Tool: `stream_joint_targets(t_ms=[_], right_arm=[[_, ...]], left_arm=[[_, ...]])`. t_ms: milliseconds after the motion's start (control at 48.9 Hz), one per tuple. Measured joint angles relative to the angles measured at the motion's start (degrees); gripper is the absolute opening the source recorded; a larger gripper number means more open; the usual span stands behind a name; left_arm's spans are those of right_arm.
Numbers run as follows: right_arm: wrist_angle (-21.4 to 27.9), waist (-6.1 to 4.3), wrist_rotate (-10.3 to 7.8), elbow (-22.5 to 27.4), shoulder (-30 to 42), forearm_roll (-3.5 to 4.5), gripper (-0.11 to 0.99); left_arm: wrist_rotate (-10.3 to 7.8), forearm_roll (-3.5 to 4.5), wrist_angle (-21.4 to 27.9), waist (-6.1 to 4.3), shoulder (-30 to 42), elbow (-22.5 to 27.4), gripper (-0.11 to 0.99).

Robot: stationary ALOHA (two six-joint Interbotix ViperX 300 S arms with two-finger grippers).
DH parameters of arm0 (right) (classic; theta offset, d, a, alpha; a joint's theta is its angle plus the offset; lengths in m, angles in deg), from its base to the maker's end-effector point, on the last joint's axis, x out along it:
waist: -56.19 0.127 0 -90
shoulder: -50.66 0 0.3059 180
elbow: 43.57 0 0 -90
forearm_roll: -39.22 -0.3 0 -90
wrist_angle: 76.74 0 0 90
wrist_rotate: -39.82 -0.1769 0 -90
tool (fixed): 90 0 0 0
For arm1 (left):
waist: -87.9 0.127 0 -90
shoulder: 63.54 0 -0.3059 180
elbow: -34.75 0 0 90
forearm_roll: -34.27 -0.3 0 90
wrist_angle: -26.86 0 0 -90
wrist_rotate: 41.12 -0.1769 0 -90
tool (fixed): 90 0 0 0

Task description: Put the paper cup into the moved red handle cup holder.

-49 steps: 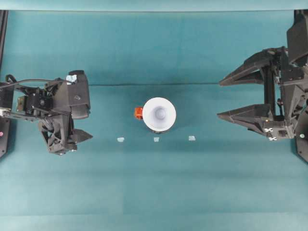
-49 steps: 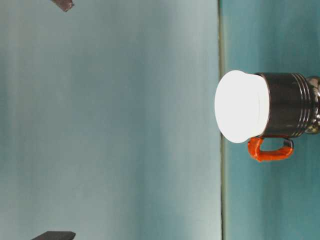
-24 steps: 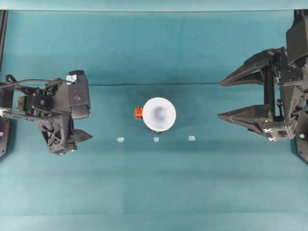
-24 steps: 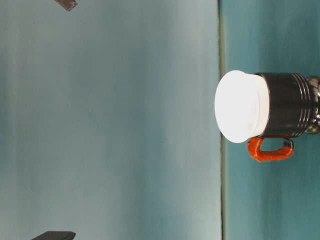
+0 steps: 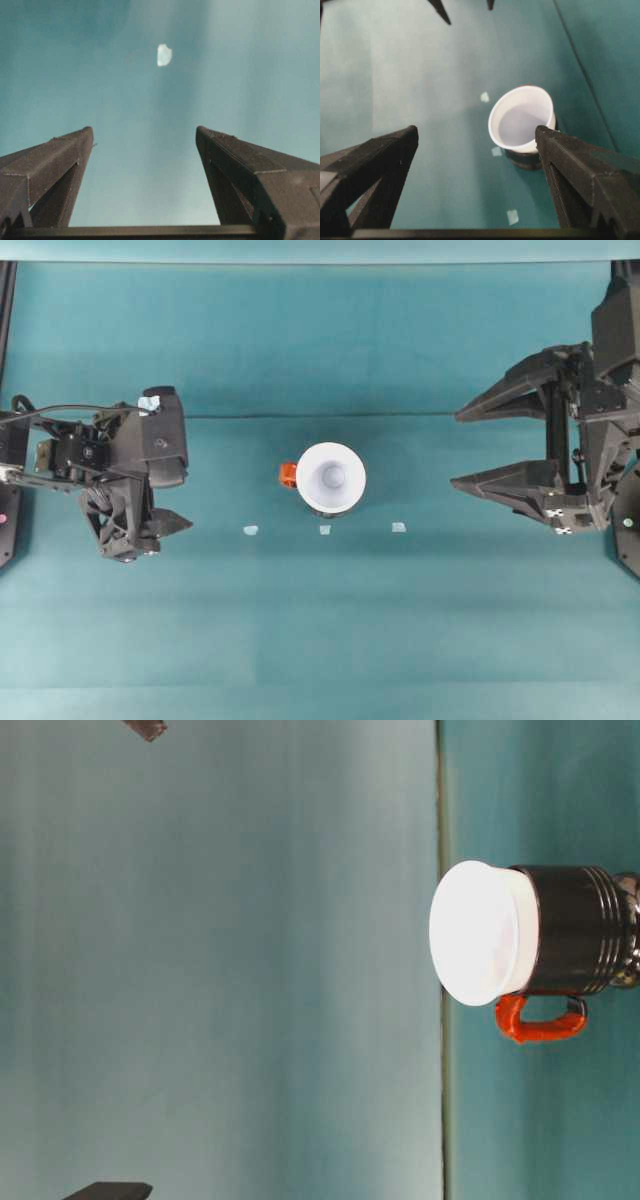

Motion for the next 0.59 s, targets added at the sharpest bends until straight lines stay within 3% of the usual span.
stream_joint_targets(t_ms=[593], right_arm=[[-0.2, -0.35, -0.09, -0.2, 0.0, 0.00, 0.87]], left_arm=[[0.00, 0.00, -2.5, 0.00, 0.2, 0.0, 0.92]])
